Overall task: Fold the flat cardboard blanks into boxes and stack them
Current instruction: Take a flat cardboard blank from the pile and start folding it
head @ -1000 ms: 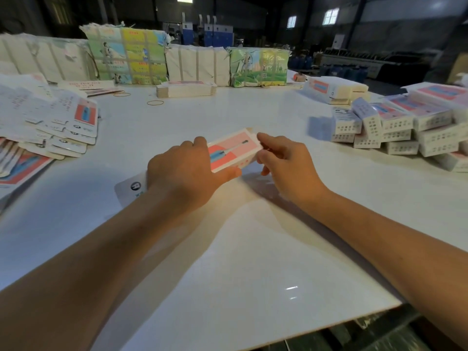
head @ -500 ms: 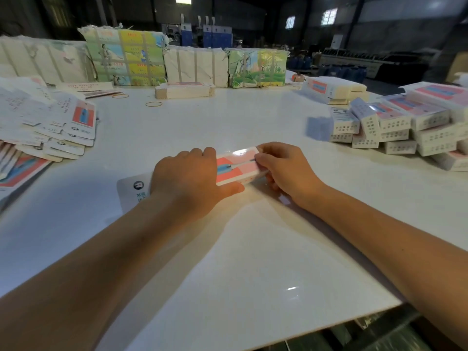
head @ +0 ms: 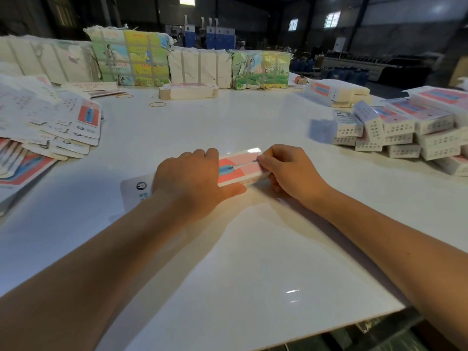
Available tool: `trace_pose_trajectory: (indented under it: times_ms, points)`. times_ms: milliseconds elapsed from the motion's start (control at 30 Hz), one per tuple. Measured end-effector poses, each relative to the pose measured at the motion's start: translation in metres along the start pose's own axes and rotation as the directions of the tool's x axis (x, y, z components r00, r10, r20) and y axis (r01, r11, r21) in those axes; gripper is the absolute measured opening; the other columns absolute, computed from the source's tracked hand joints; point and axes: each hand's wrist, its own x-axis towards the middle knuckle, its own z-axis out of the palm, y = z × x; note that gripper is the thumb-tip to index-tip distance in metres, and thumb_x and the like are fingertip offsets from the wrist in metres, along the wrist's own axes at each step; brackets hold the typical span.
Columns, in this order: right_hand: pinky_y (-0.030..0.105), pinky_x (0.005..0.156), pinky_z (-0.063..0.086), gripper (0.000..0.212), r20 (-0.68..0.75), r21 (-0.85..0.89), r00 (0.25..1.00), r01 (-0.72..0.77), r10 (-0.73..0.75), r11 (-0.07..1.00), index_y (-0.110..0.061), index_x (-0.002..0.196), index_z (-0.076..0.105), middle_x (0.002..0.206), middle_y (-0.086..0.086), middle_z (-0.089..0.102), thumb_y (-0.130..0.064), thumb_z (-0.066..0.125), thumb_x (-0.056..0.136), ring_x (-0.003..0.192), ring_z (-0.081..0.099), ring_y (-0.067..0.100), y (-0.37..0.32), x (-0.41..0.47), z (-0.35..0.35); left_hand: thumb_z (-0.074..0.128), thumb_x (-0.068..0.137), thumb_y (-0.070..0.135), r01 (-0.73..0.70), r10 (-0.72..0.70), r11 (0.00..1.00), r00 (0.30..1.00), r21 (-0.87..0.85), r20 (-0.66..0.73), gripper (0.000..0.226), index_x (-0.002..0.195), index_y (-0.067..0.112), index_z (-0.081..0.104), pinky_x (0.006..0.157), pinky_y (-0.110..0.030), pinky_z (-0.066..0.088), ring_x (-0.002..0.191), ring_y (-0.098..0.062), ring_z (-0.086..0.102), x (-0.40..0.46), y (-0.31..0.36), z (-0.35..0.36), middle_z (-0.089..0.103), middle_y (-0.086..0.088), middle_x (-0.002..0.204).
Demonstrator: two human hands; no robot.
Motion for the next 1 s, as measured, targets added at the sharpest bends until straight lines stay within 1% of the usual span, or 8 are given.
trace_pose_trajectory:
  times_ms: [167, 267, 367, 500, 567, 667, 833, 1000]
  points:
    - [0.017, 0.057, 0.042, 0.038, -0.247, -0.027, 0.969, 0.005, -0.012, 1.000, -0.021, 0.115, 0.049, 0.103, -0.001, 0.053, -0.040, 0.065, 0.086, 0.086, 0.054, 0.011, -0.001, 0.004, -0.012, 0.035, 0.069, 0.080, 0.094, -0.089, 0.986, 0.995, -0.140, 0.038, 0.059, 0.099, 0.029, 0.034, 0.063, -0.028, 0.041, 0.080, -0.013, 0.054, 0.001, -0.004, -0.007, 0.052, 0.008, 0.095]
    - [0.027, 0.050, 0.052, 0.028, 0.149, 0.570, 0.933, -0.351, 0.326, 0.743, -0.011, 0.106, 0.056, 0.091, 0.011, 0.067, -0.030, 0.064, 0.088, 0.077, 0.064, 0.024, -0.007, 0.004, -0.010, 0.037, 0.071, 0.080, 0.058, -0.054, 0.993, 0.998, -0.101, 0.037, 0.058, 0.101, 0.030, 0.036, 0.060, -0.027, 0.038, 0.078, -0.012, 0.051, -0.003, 0.005, -0.008, 0.050, 0.010, 0.093]
    - [0.031, 0.060, 0.058, 0.005, 0.235, 0.675, 0.924, -0.378, 0.302, 0.634, -0.002, 0.090, 0.063, 0.085, 0.016, 0.070, -0.007, 0.060, 0.088, 0.072, 0.071, 0.025, -0.009, 0.005, -0.006, 0.035, 0.074, 0.080, 0.036, -0.035, 0.998, 0.999, -0.044, 0.010, 0.066, 0.111, 0.026, 0.041, 0.059, -0.026, 0.034, 0.078, -0.011, 0.046, -0.004, 0.012, -0.007, 0.045, 0.010, 0.091]
    - [0.017, 0.062, 0.048, 0.017, -0.069, 0.088, 0.996, 0.056, -0.050, 0.995, -0.002, 0.076, 0.055, 0.070, 0.004, 0.061, -0.007, 0.053, 0.093, 0.063, 0.057, 0.001, -0.007, -0.003, -0.001, 0.037, 0.077, 0.076, 0.055, -0.055, 0.998, 0.998, -0.027, -0.026, 0.065, 0.113, 0.022, 0.040, 0.062, -0.027, 0.035, 0.078, -0.011, 0.044, -0.007, 0.018, -0.006, 0.051, 0.005, 0.098]
    - [0.009, 0.050, 0.036, 0.024, -0.060, -0.310, 0.961, 0.238, -0.268, 0.921, -0.011, 0.074, 0.044, 0.062, -0.008, 0.050, -0.012, 0.043, 0.098, 0.054, 0.050, -0.001, -0.009, -0.011, 0.006, 0.038, 0.080, 0.073, 0.054, -0.052, 0.998, 0.996, 0.025, -0.067, 0.063, 0.111, 0.019, 0.040, 0.063, -0.028, 0.035, 0.079, -0.014, 0.043, -0.008, 0.023, -0.006, 0.054, 0.001, 0.102]
    - [0.014, 0.050, 0.036, 0.020, 0.009, -0.373, 0.955, 0.279, -0.298, 0.885, -0.009, 0.083, 0.043, 0.065, -0.006, 0.051, -0.018, 0.039, 0.100, 0.055, 0.047, 0.006, -0.011, -0.019, 0.013, 0.038, 0.084, 0.069, 0.041, -0.033, 0.995, 0.996, 0.095, -0.077, 0.059, 0.112, 0.017, 0.039, 0.066, -0.030, 0.034, 0.088, -0.019, 0.051, -0.011, 0.027, -0.006, 0.053, -0.001, 0.104]
    - [0.041, 0.079, 0.055, 0.032, -0.029, 0.369, 0.995, -0.077, 0.094, 0.926, 0.011, 0.089, 0.063, 0.084, 0.018, 0.069, -0.009, 0.040, 0.099, 0.080, 0.066, 0.028, -0.019, -0.012, 0.011, 0.031, 0.084, 0.071, 0.032, -0.012, 0.987, 0.992, 0.157, -0.128, 0.061, 0.109, 0.016, 0.038, 0.064, -0.030, 0.030, 0.082, -0.018, 0.046, -0.012, 0.020, -0.006, 0.052, -0.001, 0.103]
    - [0.026, 0.071, 0.057, 0.032, 0.101, 0.642, 0.971, -0.229, 0.216, 0.732, -0.009, 0.092, 0.068, 0.083, 0.008, 0.075, 0.004, 0.039, 0.094, 0.078, 0.071, 0.020, -0.011, -0.002, -0.001, 0.030, 0.082, 0.072, 0.005, 0.017, 0.992, 0.984, 0.123, -0.178, 0.063, 0.111, 0.017, 0.037, 0.064, -0.028, 0.032, 0.078, -0.014, 0.038, -0.012, 0.019, -0.006, 0.052, 0.000, 0.102]
